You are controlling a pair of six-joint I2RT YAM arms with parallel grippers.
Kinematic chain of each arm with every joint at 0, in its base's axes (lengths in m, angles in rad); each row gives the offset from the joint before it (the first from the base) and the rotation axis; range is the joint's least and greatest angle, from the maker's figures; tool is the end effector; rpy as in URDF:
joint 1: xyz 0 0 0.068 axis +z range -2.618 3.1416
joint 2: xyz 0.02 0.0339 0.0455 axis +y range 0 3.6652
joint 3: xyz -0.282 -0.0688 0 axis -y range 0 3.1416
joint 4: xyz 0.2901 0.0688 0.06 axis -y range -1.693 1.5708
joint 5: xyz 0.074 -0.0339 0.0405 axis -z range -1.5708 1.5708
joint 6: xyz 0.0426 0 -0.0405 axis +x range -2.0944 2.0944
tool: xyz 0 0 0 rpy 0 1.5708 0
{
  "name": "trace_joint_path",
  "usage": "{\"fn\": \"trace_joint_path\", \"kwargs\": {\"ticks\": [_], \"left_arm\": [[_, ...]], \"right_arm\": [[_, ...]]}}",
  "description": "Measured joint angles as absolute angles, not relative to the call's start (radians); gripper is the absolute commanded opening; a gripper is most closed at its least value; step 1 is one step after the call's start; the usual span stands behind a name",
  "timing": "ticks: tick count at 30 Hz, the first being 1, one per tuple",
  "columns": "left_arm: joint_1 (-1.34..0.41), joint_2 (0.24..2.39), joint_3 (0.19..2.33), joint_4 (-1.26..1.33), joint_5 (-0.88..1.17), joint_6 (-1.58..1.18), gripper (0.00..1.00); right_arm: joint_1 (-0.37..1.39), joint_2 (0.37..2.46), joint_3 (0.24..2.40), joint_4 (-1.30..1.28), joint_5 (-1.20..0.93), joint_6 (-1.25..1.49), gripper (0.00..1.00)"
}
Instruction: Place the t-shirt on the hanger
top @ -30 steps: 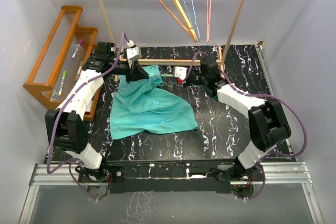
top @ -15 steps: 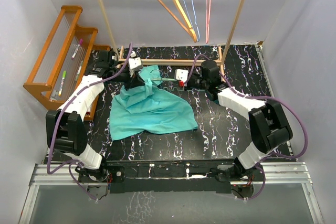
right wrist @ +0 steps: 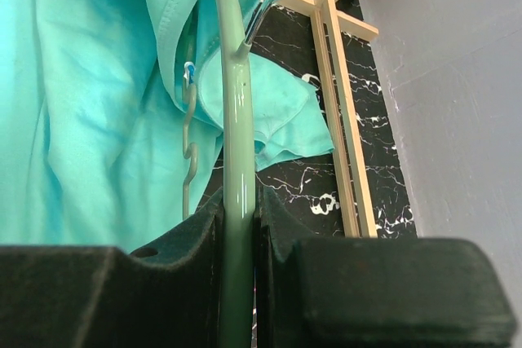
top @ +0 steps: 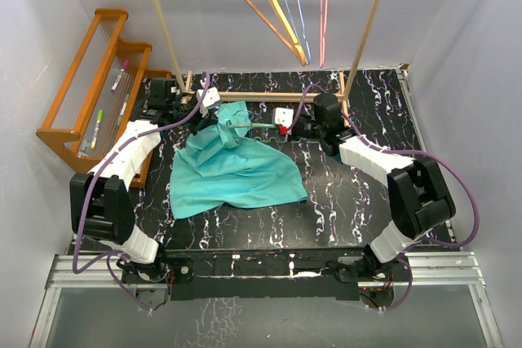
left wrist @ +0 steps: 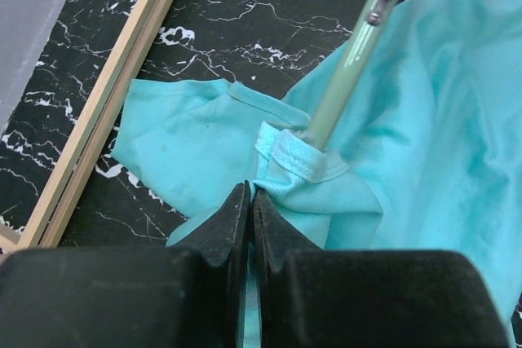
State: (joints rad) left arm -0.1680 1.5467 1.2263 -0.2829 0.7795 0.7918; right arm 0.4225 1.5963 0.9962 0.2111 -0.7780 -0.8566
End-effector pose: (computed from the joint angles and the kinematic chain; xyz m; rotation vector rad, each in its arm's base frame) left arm 0.3828 -0.0953 0.3018 1.2863 1.5508 -0.4524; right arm 0.3499 0.1901 0.2415 -1.4736 1.1506 0.4611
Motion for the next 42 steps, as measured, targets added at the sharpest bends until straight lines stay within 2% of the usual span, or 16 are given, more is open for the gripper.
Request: {"fn": "trace_joint_path", "kwargs": {"ticks": [6, 24, 42], "left_arm": [[-0.168, 1.547, 1.227, -0.251, 0.767, 0.765, 0.13], [-0.197, 1.553, 1.229, -0.361, 0.839, 0.804, 0.25], [-0.227, 1.596, 1.235, -0.312, 0.850, 0.784, 0.19]], "right_arm": [[0.422, 1.596, 0.997, 0.206, -0.786, -0.854, 0.08], [0.422, 1.596, 0.997, 0.201, -0.796, -0.832, 0.08], [0.410, 1.572, 0.997, 0.160, -0.801, -0.828, 0.08]]}}
